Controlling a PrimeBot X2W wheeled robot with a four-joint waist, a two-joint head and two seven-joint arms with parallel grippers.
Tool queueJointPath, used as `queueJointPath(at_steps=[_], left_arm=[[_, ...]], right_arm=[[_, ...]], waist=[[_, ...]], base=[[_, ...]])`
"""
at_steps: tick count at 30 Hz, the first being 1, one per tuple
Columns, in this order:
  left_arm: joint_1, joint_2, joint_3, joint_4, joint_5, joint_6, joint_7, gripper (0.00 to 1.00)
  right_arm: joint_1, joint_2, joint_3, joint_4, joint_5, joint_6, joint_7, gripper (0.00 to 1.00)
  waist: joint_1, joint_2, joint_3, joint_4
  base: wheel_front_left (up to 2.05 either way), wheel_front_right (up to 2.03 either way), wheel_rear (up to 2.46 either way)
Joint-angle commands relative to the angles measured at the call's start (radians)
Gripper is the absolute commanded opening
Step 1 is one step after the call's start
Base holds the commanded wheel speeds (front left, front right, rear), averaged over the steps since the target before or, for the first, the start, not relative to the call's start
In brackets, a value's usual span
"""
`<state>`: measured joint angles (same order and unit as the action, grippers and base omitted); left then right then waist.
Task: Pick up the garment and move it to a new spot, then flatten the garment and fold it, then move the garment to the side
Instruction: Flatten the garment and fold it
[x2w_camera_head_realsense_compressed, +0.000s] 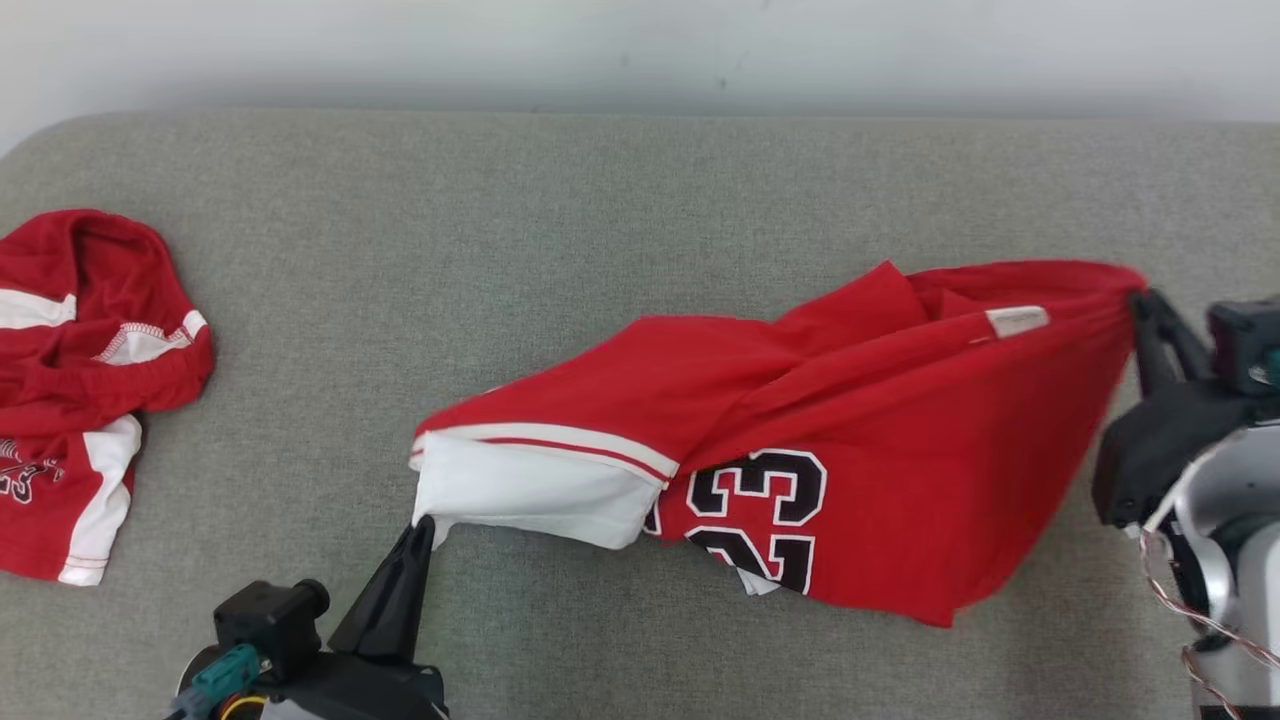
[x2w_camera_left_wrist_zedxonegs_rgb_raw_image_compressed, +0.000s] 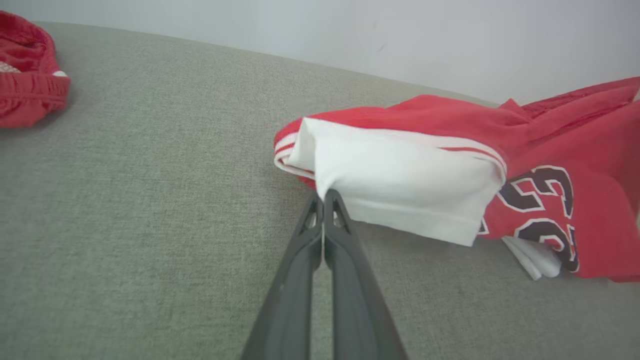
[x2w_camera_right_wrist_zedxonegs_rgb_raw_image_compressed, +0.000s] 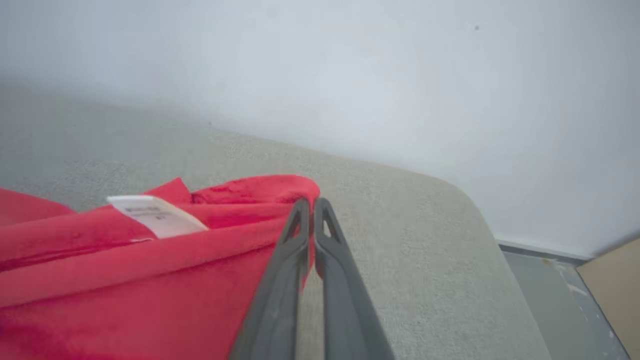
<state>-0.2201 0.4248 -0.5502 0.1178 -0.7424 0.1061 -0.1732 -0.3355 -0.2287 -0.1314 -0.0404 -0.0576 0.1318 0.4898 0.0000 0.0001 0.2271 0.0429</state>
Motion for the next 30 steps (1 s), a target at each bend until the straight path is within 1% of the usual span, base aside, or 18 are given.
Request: queueJointPath(at_steps=[1, 4, 7, 8, 11, 14, 17, 19, 21, 23, 25, 26, 27, 29, 30], left_arm=[[0.02, 0.012, 0.007, -0.013, -0.009, 0.009, 0.001, 0.0], [0.037, 0.012, 0.026, -0.044, -0.027, 0.015, -0.018, 0.0], [0.047, 0.002, 0.049, -0.08, -0.048, 0.008, -0.035, 0.0], [0.056, -0.01, 0.08, -0.127, -0.086, -0.008, -0.051, 0.0], [0.047, -0.026, 0.141, -0.21, -0.155, -0.043, -0.067, 0.0], [-0.006, -0.001, 0.179, -0.293, -0.207, -0.074, -0.038, 0.0], [-0.109, 0.042, 0.207, -0.35, -0.228, -0.088, 0.033, 0.0], [-0.204, 0.071, 0.22, -0.37, -0.231, -0.086, 0.09, 0.0], [-0.31, 0.083, 0.228, -0.38, -0.229, -0.08, 0.14, 0.0], [-0.424, 0.082, 0.233, -0.376, -0.231, -0.074, 0.181, 0.0], [-0.538, 0.077, 0.224, -0.362, -0.215, -0.08, 0.214, 0.0], [-0.595, 0.07, 0.22, -0.353, -0.205, -0.084, 0.223, 0.0], [-0.648, 0.06, 0.218, -0.341, -0.199, -0.086, 0.23, 0.0], [-0.727, 0.031, 0.213, -0.313, -0.203, -0.08, 0.239, 0.0], [-0.751, 0.012, 0.207, -0.293, -0.221, -0.075, 0.248, 0.0]], right_arm=[[0.019, 0.019, -0.022, -0.058, -0.025, -0.002, -0.044, 0.0], [0.06, 0.06, -0.034, -0.134, -0.046, -0.002, -0.1, 0.0], [0.075, 0.071, -0.033, -0.17, -0.046, -0.002, -0.127, 0.0], [0.088, 0.088, -0.034, -0.194, -0.028, -0.002, -0.146, 0.0], [0.087, 0.109, -0.044, -0.223, 0.01, -0.002, -0.168, 0.0], [0.049, 0.132, -0.072, -0.245, 0.073, -0.002, -0.174, 0.0], [-0.014, 0.136, -0.083, -0.248, 0.139, -0.002, -0.146, 0.0], [-0.071, 0.135, -0.101, -0.231, 0.184, -0.002, -0.122, 0.0], [-0.136, 0.145, -0.122, -0.215, 0.232, -0.002, -0.101, 0.0], [-0.204, 0.153, -0.147, -0.197, 0.274, -0.002, -0.083, 0.0], [-0.266, 0.154, -0.166, -0.187, 0.279, -0.002, -0.081, 0.0], [-0.301, 0.159, -0.18, -0.182, 0.3, -0.002, -0.085, 0.0], [-0.337, 0.166, -0.203, -0.177, 0.329, -0.002, -0.091, 0.0], [-0.382, 0.172, -0.237, -0.164, 0.349, -0.002, -0.105, 0.0], [-0.388, 0.176, -0.247, -0.142, 0.363, -0.002, -0.083, 0.0]], waist=[[0.0, -0.0001, -0.009, -0.005], [0.0, -0.0001, -0.021, -0.012], [0.0, -0.0001, -0.031, -0.015], [0.0, -0.0001, -0.04, -0.02], [0.0, -0.0001, -0.053, -0.025], [0.0, -0.0001, -0.069, -0.026], [0.0, -0.0001, -0.084, -0.033], [0.0, -0.0001, -0.095, -0.039], [0.0, -0.0001, -0.108, -0.046], [0.0, -0.0001, -0.118, -0.053], [0.0, -0.0001, -0.123, -0.06], [0.0, -0.0001, -0.124, -0.063], [0.0, -0.0001, -0.125, -0.068], [0.0, -0.0001, -0.127, -0.076], [0.0, -0.0001, -0.127, -0.079]], base=[[0.0, 0.0, 0.0], [0.0, 0.0, 0.0], [0.0, 0.0, 0.0], [0.0, 0.0, 0.0], [0.0, 0.0, 0.0], [0.0, 0.0, 0.0], [0.0, 0.0, 0.0], [0.0, 0.0, 0.0], [0.0, 0.0, 0.0], [0.0, 0.0, 0.0], [0.0, 0.0, 0.0], [0.0, 0.0, 0.0], [0.0, 0.0, 0.0], [0.0, 0.0, 0.0], [0.0, 0.0, 0.0]])
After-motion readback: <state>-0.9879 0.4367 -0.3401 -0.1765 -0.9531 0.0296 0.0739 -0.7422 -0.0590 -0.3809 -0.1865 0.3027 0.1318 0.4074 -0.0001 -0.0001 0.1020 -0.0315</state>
